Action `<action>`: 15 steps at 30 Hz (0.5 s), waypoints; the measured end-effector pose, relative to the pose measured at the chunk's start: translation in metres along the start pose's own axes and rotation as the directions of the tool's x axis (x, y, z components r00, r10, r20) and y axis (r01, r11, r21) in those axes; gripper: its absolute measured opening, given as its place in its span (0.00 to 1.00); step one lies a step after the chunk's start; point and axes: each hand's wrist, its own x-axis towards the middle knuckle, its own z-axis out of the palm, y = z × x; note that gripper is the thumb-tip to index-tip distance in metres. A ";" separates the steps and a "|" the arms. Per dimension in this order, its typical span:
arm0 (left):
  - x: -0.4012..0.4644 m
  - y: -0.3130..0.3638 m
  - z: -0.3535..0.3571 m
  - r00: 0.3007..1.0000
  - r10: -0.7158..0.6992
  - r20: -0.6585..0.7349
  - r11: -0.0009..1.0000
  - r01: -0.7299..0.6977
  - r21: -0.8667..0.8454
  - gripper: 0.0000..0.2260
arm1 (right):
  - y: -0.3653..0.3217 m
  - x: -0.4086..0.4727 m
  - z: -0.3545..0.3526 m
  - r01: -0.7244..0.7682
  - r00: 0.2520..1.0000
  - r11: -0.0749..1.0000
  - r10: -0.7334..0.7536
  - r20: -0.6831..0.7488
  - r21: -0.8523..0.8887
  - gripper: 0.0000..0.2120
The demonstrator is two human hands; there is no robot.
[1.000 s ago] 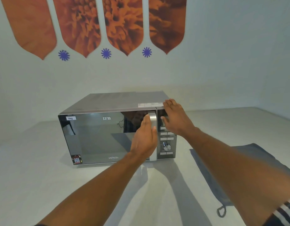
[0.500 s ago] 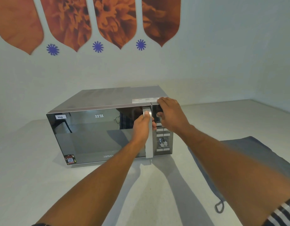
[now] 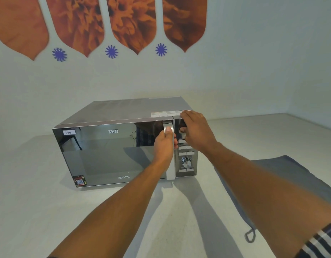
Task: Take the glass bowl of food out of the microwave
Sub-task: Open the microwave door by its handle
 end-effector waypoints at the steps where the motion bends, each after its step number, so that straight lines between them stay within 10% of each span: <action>1: 0.000 0.000 0.000 1.000 0.000 -0.005 1.000 0.000 -0.011 0.16 | 0.000 0.000 0.000 -0.003 1.000 1.000 0.003 0.005 0.000 0.27; 15: -0.011 -0.002 0.000 0.998 0.016 -0.066 1.000 -0.017 -0.009 0.17 | 0.000 0.000 0.001 0.016 0.999 1.000 -0.016 -0.028 0.008 0.27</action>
